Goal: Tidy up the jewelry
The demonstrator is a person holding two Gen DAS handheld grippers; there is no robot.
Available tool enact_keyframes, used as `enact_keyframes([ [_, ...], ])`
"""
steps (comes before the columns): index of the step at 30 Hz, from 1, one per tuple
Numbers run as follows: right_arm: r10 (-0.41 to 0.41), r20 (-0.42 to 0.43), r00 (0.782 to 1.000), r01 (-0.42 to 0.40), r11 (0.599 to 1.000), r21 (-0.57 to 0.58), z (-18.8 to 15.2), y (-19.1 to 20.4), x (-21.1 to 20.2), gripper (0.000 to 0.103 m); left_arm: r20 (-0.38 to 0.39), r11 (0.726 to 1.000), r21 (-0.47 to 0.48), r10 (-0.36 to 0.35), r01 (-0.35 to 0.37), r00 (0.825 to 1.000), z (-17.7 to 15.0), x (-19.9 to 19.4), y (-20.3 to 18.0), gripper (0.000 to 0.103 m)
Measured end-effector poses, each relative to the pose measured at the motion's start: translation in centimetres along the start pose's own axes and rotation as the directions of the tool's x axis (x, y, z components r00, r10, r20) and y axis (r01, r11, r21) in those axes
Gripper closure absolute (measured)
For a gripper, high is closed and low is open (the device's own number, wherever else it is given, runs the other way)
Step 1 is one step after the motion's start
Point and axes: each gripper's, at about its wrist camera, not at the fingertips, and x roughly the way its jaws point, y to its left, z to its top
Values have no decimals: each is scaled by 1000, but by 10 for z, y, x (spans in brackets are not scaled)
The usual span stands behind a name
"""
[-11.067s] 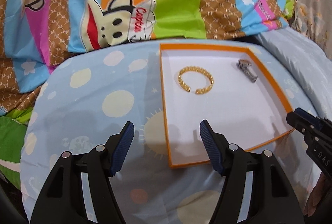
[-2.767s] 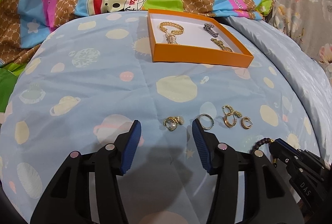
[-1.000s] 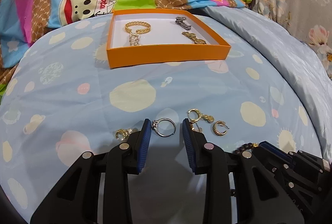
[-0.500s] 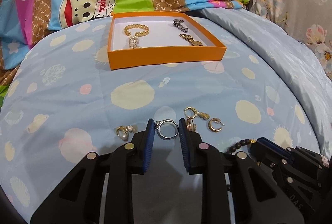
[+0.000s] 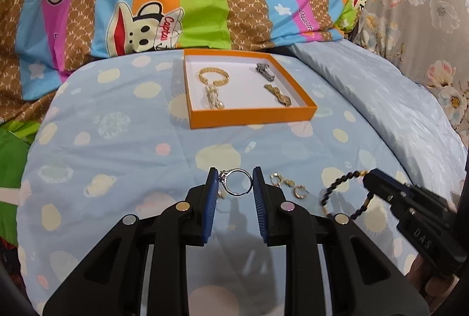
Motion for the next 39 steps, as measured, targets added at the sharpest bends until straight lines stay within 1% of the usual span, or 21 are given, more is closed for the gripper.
enact_keyframes([
  [5, -4, 52, 999, 6, 999, -43, 41, 4, 9, 96, 37, 1000, 2, 26, -26, 999, 24, 7, 8, 80],
  [9, 36, 82, 996, -32, 998, -47, 83, 12, 27, 96, 59, 1000, -12, 30, -29, 998, 52, 22, 15, 80],
  [11, 62, 81, 995, -58, 997, -46, 104, 17, 45, 96, 75, 1000, -13, 24, -23, 997, 66, 29, 17, 80],
  [12, 75, 77, 994, -72, 997, -39, 112, 18, 53, 96, 83, 999, -11, 33, -32, 996, 73, 35, 17, 80],
  [16, 122, 33, 992, -122, 992, -17, 131, 24, 93, 96, 90, 999, -2, 33, -33, 995, 95, 59, 15, 80],
  [19, 133, -10, 991, -133, 991, 5, 134, 24, 126, 96, 77, 999, 0, 33, -33, 996, 104, 81, 14, 80],
  [24, 97, -84, 992, -95, 995, 25, 120, 11, 163, 96, 38, 999, 12, 30, -30, 999, 107, 113, 10, 80],
  [29, 42, -103, 994, -40, 999, 22, 111, -3, 171, 96, 0, 999, 51, -1, 1, 1000, 101, 131, -4, 80],
  [33, -6, -106, 994, 7, 1000, 12, 105, -11, 172, 96, -13, 997, 82, -4, 5, 1000, 97, 143, -16, 80],
  [36, -20, -107, 994, 21, 1000, 7, 103, -15, 173, 95, -32, 997, 80, -4, 6, 999, 97, 153, -17, 80],
  [39, -53, -97, 994, 52, 999, -10, 100, -16, 171, 95, -44, 997, 75, 4, -1, 999, 94, 160, -15, 80],
])
